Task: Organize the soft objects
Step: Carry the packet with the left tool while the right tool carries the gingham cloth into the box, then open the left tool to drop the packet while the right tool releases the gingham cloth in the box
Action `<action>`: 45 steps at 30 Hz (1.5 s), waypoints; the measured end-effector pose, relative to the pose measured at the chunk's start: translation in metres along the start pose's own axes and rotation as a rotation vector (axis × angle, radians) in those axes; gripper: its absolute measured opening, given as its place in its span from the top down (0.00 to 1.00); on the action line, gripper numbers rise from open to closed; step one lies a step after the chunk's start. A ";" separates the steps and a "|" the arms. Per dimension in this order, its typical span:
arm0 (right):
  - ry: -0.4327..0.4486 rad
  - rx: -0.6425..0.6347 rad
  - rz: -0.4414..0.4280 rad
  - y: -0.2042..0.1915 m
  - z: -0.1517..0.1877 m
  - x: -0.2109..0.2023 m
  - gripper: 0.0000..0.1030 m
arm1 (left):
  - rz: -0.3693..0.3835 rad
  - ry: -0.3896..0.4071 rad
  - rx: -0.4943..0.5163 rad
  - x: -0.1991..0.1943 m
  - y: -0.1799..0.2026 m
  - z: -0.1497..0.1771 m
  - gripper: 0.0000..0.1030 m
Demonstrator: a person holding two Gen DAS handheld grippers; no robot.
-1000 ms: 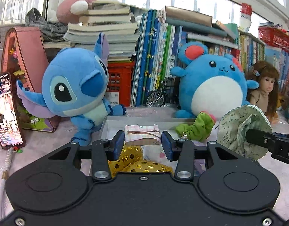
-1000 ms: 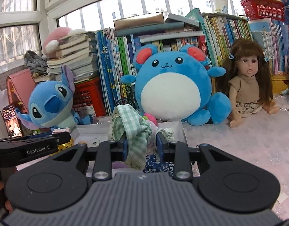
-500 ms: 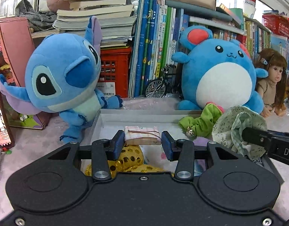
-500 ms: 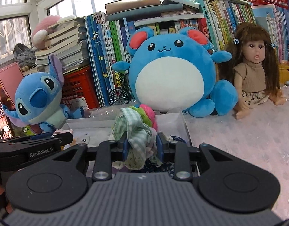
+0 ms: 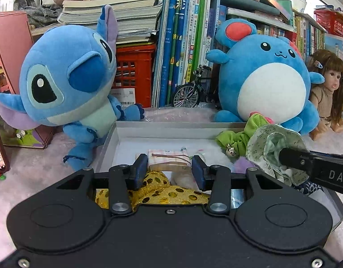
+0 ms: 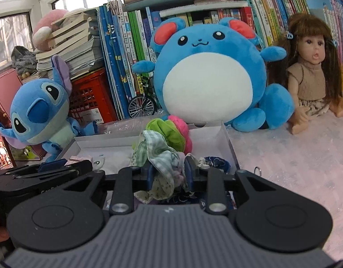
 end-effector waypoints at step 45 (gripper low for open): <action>0.175 -0.043 0.013 0.022 0.004 -0.102 0.09 | 0.069 0.046 0.038 -0.104 0.030 0.013 0.14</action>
Point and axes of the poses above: each gripper's, at about its wrist camera, not at the fingertips, and x roughly the way its jaws point, y to its right, z to its underside, the point moved 7 cm from there along x, roughly the way its jaws point, and after that the axes turned 14 degrees about z, right-handed, at the moved point
